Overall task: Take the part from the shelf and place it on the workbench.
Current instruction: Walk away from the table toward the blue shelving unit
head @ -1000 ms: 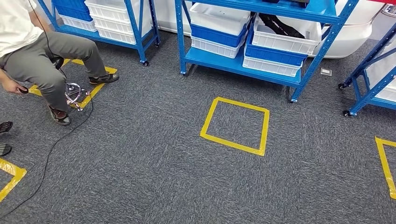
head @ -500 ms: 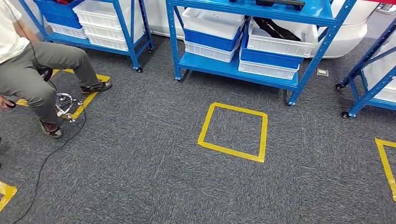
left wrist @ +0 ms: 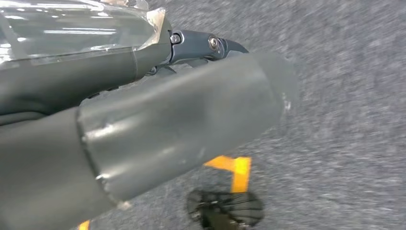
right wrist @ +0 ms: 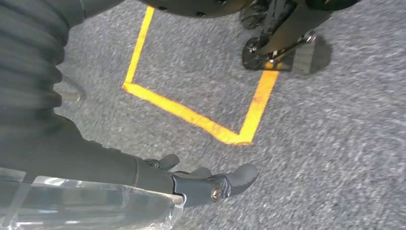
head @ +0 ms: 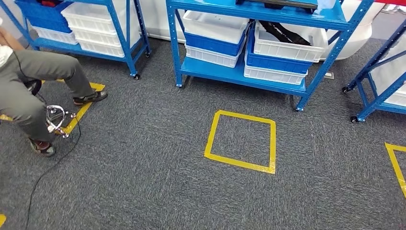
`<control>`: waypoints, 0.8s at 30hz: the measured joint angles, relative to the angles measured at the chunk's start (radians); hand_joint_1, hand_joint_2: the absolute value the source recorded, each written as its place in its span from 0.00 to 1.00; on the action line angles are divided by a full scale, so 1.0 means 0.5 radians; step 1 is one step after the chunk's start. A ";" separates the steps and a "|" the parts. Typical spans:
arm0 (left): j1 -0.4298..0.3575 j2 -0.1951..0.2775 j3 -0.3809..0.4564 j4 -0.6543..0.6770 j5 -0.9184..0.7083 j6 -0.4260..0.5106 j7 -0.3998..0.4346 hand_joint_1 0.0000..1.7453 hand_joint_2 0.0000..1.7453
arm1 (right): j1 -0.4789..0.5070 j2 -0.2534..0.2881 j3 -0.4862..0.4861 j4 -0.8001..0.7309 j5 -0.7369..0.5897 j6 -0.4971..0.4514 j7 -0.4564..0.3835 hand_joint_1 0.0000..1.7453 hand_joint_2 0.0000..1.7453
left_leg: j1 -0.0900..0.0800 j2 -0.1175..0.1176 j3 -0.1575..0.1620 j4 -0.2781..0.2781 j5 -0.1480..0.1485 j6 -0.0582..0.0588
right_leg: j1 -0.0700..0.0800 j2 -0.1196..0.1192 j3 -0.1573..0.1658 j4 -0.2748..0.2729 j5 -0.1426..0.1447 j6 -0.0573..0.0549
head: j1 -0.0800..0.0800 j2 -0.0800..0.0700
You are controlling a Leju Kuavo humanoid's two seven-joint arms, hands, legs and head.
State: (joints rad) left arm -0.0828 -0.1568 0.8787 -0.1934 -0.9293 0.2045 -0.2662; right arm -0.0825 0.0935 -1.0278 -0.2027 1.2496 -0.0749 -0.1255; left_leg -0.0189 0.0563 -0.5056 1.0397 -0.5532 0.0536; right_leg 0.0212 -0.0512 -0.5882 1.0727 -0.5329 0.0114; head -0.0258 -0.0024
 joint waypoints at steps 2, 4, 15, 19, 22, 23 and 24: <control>-0.001 0.001 0.000 0.000 0.000 -0.003 -0.001 0.00 0.00 | -0.009 0.001 -0.001 0.000 -0.006 0.004 0.000 0.00 1.00 | -0.004 0.026 0.023 0.003 -0.018 -0.010 | 0.014 -0.025 0.006 -0.031 0.058 -0.038 | -0.002 0.000; -0.005 0.000 0.000 -0.001 0.000 -0.006 -0.005 0.00 0.00 | -0.013 0.003 -0.003 0.000 -0.011 0.002 0.000 0.00 1.00 | -0.002 0.026 0.028 0.020 -0.021 -0.024 | -0.004 0.017 0.045 -0.062 0.072 -0.058 | 0.005 0.000; -0.012 0.010 0.007 -0.002 -0.006 -0.010 0.003 0.00 0.00 | -0.020 0.007 -0.004 0.000 0.008 -0.014 0.010 0.00 1.00 | 0.091 -0.113 -0.253 0.101 0.142 -0.143 | -0.076 0.141 0.188 -0.109 0.003 -0.035 | -0.006 0.000; -0.017 0.010 0.009 -0.002 -0.007 -0.011 0.007 0.00 0.00 | -0.024 0.005 -0.005 0.000 0.008 -0.012 0.012 0.00 1.00 | 0.076 -0.118 -0.219 0.030 0.165 -0.093 | -0.051 0.146 0.178 -0.107 -0.035 -0.006 | -0.001 0.000; -0.022 0.010 0.010 -0.002 -0.006 -0.011 0.007 0.00 0.00 | -0.021 0.001 -0.004 0.000 0.008 -0.010 0.014 0.00 1.00 | 0.060 -0.120 -0.217 0.025 0.180 -0.089 | -0.046 0.143 0.193 -0.120 -0.037 -0.026 | -0.001 0.000; -0.023 0.010 0.010 -0.002 -0.006 -0.011 0.007 0.00 0.00 | -0.021 0.000 -0.004 0.000 0.008 -0.010 0.014 0.00 1.00 | 0.056 -0.122 -0.217 0.025 0.178 -0.085 | -0.047 0.142 0.198 -0.128 -0.038 -0.025 | -0.001 0.000; -0.023 0.010 0.010 -0.002 -0.006 -0.011 0.007 0.00 0.00 | -0.021 0.000 -0.004 0.000 0.008 -0.010 0.014 0.00 1.00 | 0.054 -0.122 -0.217 0.025 0.175 -0.081 | -0.048 0.141 0.203 -0.135 -0.037 -0.025 | -0.001 0.000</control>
State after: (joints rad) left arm -0.0943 -0.1516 0.8840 -0.1942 -0.9323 0.1987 -0.2625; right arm -0.0931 0.0937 -1.0300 -0.2026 1.2538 -0.0796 -0.1184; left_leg 0.0082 -0.0048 -0.6140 1.0524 -0.4655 0.0129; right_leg -0.0027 0.0194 -0.4869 1.0049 -0.5515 -0.0009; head -0.0263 -0.0023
